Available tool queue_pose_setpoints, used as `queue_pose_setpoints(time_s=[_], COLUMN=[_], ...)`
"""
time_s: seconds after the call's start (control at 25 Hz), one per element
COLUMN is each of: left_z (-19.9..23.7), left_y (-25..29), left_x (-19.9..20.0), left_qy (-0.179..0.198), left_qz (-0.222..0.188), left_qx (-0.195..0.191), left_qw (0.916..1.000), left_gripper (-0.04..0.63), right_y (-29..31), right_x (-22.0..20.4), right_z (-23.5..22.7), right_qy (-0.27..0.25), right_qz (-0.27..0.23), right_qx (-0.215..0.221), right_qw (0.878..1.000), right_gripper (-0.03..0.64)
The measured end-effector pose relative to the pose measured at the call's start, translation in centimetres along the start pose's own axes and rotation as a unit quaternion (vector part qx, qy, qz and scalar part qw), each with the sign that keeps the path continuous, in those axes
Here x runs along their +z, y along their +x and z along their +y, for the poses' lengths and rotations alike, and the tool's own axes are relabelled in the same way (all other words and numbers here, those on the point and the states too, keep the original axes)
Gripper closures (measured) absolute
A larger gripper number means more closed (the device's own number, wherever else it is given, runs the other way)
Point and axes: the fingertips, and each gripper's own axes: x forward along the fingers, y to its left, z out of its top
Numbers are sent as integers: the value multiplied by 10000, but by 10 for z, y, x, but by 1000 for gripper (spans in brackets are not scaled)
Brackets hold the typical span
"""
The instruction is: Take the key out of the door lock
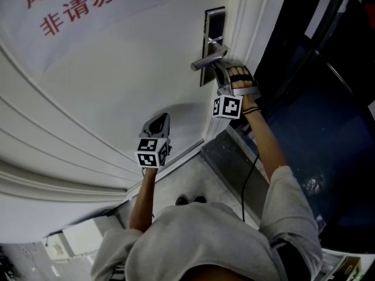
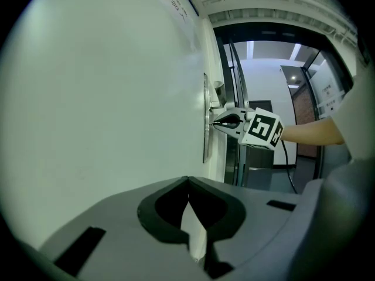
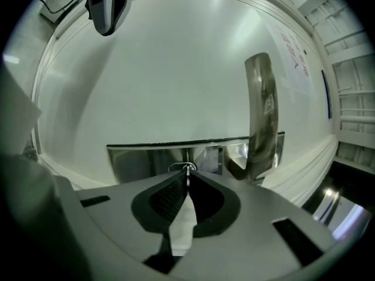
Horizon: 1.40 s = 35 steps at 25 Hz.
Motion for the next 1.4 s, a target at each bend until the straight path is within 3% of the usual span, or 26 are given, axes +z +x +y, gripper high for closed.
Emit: queue_pose_setpoints(time_s=[0.68, 1.12, 1.4], left_z=[-6, -17, -26], left_y=[-2, 5, 5], left_x=[0, 0, 2], left_qy=[41, 47, 84], left_qz=[7, 0, -32], left_qx=[-31, -175, -223], left_qw=[10000, 9998, 9997], left_gripper=[577, 577, 577], right_y=[-4, -36, -56], right_x=[-1, -12, -19], right_z=[-1, 1, 8], right_qy=[9, 98, 744], right_qz=[26, 6, 55], right_qx=[36, -29, 67], right_qw=[10000, 9999, 9972], right_gripper=[586, 588, 586])
